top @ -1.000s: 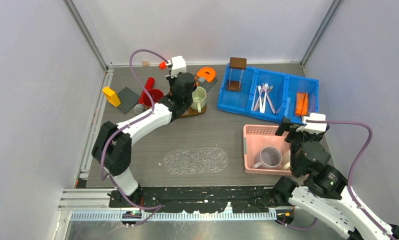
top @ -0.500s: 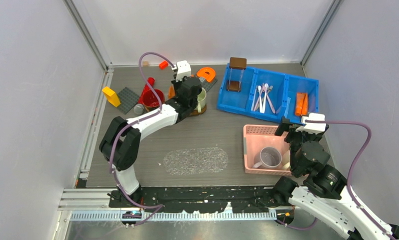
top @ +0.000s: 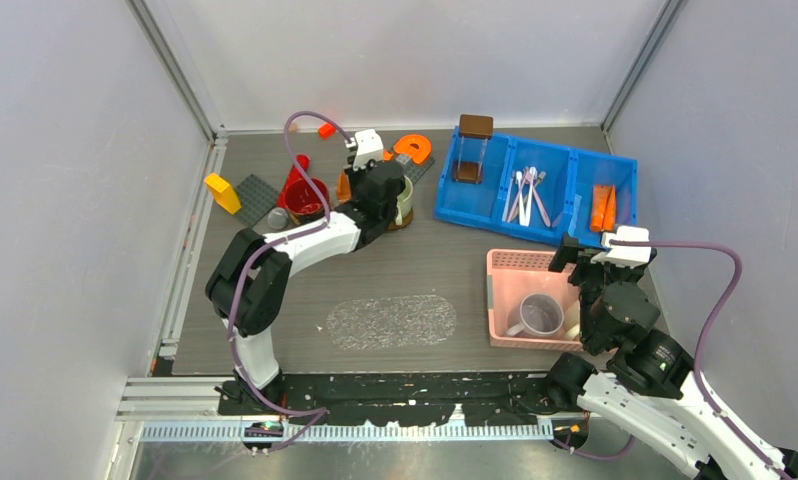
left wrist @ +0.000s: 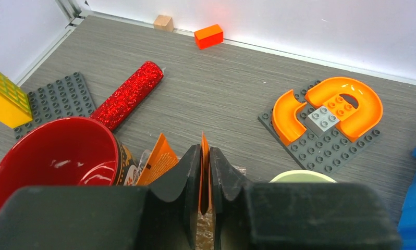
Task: Prepare toiletry sets of a toothbrush and toothpaste on the tray
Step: Place the toothpaste in the toothpaste holder.
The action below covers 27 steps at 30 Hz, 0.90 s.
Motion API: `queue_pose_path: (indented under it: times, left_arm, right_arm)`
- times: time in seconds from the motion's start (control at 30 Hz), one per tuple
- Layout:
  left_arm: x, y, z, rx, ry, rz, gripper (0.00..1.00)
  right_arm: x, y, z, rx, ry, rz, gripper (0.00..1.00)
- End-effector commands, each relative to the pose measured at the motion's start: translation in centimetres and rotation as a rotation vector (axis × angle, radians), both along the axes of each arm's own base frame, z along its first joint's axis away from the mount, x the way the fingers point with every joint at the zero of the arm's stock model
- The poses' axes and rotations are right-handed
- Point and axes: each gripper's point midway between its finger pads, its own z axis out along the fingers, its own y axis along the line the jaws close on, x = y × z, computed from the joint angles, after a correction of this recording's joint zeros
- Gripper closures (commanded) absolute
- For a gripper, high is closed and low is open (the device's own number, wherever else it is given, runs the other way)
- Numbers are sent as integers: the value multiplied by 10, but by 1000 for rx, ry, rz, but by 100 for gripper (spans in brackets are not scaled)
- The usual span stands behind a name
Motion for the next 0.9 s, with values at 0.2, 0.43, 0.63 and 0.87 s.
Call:
queue_pose_path:
  times: [0.2,0.43,0.63,0.87]
  left_arm:
    - [0,4,15,-81,-94,53,60]
    - [-5,0,39,-133,-123,4,46]
    - [-19,0,71,-187,-135,-62,32]
    - [-45,1,106,-247,-102,-179,15]
  right_arm:
    - [1,2,4,17,-17,10,11]
    - [1,3,8,22,-16,14,10]
    - [4,9,17,41,-7,29,10]
    - [19,36,16,28,105,51,7]
